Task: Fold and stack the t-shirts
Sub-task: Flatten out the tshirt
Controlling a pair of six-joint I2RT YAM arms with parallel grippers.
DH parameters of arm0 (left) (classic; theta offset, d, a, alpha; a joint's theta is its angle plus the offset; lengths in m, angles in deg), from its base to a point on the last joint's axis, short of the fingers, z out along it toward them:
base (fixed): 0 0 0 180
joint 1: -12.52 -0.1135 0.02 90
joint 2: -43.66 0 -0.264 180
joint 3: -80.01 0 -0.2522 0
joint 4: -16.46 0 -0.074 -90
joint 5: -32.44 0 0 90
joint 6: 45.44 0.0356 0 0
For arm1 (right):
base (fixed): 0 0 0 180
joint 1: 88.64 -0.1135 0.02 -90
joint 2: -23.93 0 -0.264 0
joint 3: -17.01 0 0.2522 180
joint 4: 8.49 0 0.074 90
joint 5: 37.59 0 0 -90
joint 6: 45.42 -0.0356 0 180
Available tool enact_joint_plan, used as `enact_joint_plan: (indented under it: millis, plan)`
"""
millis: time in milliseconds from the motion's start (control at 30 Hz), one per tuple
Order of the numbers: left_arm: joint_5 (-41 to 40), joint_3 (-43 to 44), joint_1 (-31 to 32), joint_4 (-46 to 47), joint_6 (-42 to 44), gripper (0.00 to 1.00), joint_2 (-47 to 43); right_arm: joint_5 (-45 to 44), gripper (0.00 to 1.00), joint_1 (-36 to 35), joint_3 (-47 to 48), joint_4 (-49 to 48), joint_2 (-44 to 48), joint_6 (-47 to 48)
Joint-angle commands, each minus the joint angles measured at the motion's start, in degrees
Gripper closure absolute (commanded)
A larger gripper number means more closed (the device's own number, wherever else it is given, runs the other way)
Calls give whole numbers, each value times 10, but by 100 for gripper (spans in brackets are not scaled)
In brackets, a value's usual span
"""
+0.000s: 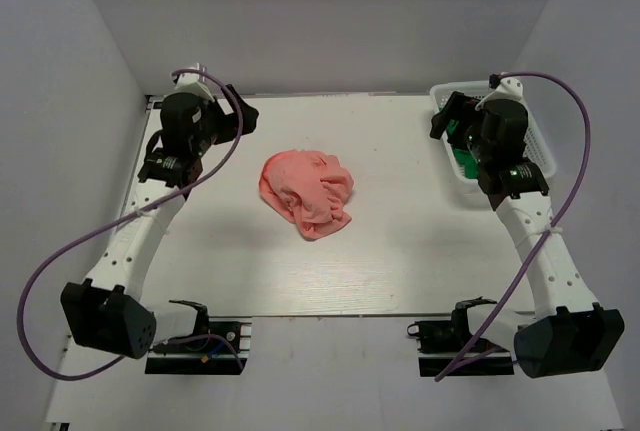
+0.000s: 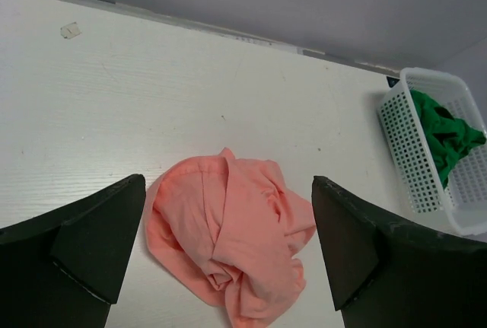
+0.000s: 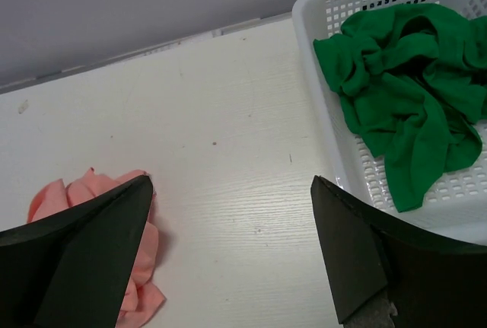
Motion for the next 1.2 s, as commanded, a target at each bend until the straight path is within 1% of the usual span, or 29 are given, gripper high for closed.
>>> enact_joint_plan:
  millis: [0,100,133,167,200,267,300,333,433,533,567,633,667,733,767,833,867,900,967,1000,1033,1067,1100,1133,1167]
  plan:
    - [12,43,4,-51,24,0,43,25,10,-1,27,14,-19,-12]
    - [38,76,5,-91,37,0,87,59,10,1,23,6,-30,-7]
    - [49,89,5,-99,37,0,115,80,10,2,23,7,-42,0]
    - [58,95,5,-107,37,0,130,125,10,0,35,16,-47,7]
    - [73,102,5,-121,37,0,142,146,10,-2,40,31,-54,35]
    - [78,102,10,-131,37,0,173,240,10,-2,57,52,-89,67]
    - [85,97,10,-131,37,0,182,264,10,-2,60,58,-99,82]
    - [85,96,10,-145,32,0,189,303,10,-1,68,66,-137,82]
    - [85,70,10,-171,27,0,217,342,10,-11,113,100,-191,104]
    - [73,26,10,-177,5,0,217,330,10,-35,115,90,-220,119]
    - [73,-5,10,-177,-1,0,210,327,10,-41,121,93,-230,126]
    - [60,-35,10,-162,-7,0,198,311,10,-66,126,92,-243,137]
    - [60,-59,10,-157,-14,1,192,309,10,-78,130,90,-263,138]
    - [60,-74,10,-146,-19,5,203,310,10,-100,131,70,-276,136]
    - [70,-79,10,-146,-24,6,210,308,10,-115,132,64,-302,133]
    - [70,-79,10,-124,-36,13,233,303,10,-140,136,46,-336,124]
    - [76,-79,10,-115,-36,13,233,303,10,-146,138,39,-344,120]
    - [76,-85,10,-106,-42,16,246,302,10,-151,139,35,-355,118]
    - [82,-85,10,-82,-48,18,258,276,10,-169,137,16,-362,119]
    - [82,-85,10,-75,-48,22,264,267,10,-172,134,10,-370,122]
    - [82,-85,10,-68,-53,24,276,235,10,-179,133,-5,-374,124]
    - [87,-85,10,-61,-53,25,283,228,10,-187,132,-5,-375,124]
    - [87,-78,10,-56,-53,28,292,221,10,-191,133,-9,-386,124]
    - [87,-78,10,-50,-59,34,300,208,10,-194,132,-21,-388,124]
    - [87,-72,10,-50,-59,38,319,206,10,-201,132,-23,-397,128]
